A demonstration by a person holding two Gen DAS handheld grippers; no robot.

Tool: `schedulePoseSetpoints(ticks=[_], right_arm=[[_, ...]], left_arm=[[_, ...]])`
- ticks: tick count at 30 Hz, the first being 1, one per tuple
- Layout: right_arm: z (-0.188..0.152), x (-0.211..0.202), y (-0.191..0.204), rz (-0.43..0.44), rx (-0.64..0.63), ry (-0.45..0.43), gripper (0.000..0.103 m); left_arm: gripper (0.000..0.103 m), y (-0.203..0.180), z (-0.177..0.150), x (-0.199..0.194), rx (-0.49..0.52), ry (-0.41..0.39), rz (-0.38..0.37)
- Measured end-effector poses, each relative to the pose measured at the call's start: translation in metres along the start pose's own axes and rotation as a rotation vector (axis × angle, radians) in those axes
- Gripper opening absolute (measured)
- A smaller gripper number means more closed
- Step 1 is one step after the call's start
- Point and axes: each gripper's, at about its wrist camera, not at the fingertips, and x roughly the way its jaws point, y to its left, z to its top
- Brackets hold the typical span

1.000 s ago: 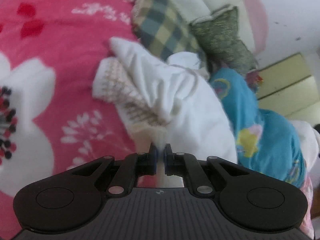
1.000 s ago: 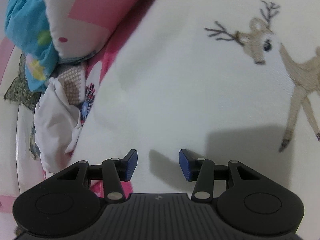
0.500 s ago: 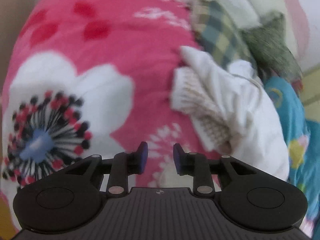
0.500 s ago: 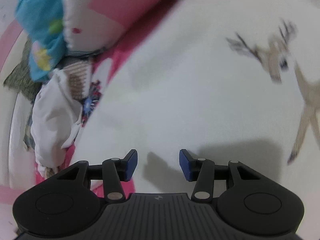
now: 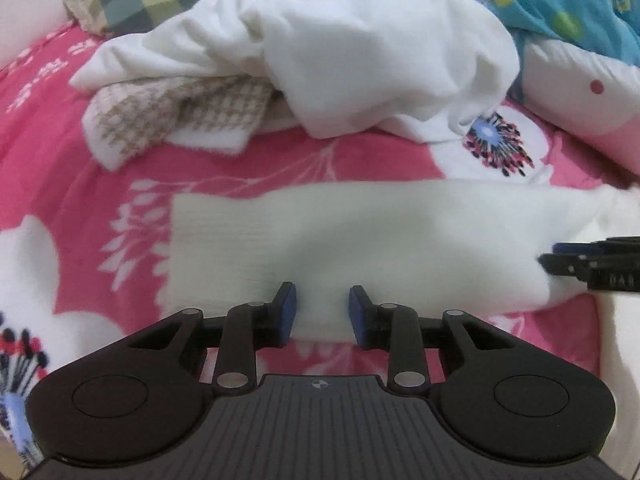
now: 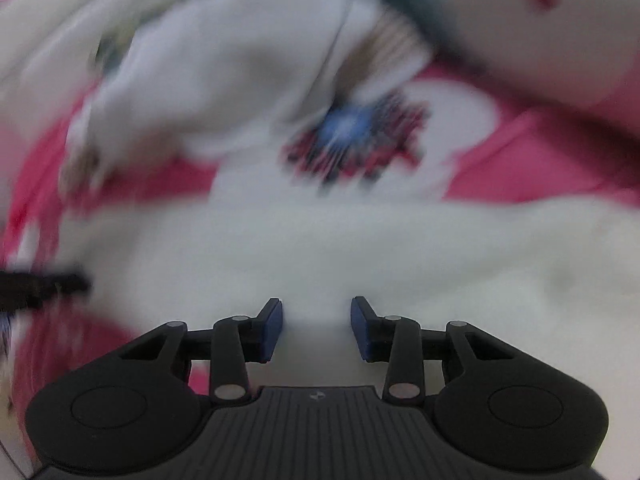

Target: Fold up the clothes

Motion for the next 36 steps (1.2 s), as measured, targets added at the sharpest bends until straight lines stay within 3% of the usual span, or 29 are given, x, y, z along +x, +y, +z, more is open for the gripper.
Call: schedulePoseSetpoints(ticks=[2, 13, 18, 20, 26, 32, 35, 36], right_arm=[[-0.002, -0.005, 0.007, -0.011, -0.070, 0.002, 0.040], [0.046, 0.013, -0.016, 0.009, 0.125, -0.120, 0.040], [0.040, -0.003, 0.008, 0.155, 0.090, -0.106, 0.040], [0.047, 0.008, 0.021, 0.169, 0.053, -0.109, 0.040], [0.054, 0.046, 0.047, 0.104, -0.022, -0.042, 0.042], [0.044, 0.009, 0.048, 0.186, -0.009, -0.079, 0.042], [0.032, 0.036, 0.050, 0.141, -0.028, 0.015, 0.041], [0.029, 0.037, 0.049, 0.142, -0.029, 0.000, 0.042]], left_arm=[[0.030, 0.010, 0.000, -0.004, -0.019, -0.002, 0.006], [0.029, 0.028, 0.023, -0.004, -0.065, -0.028, 0.005], [0.029, 0.033, 0.024, -0.003, -0.047, -0.046, 0.050], [0.029, 0.035, 0.023, -0.001, -0.048, -0.043, 0.049], [0.030, 0.034, 0.023, -0.001, -0.043, -0.048, 0.051], [0.030, 0.033, 0.023, -0.002, -0.056, -0.046, 0.050], [0.032, 0.029, 0.027, -0.004, -0.066, -0.031, 0.052], [0.034, 0.026, 0.028, -0.007, -0.060, -0.033, 0.048]])
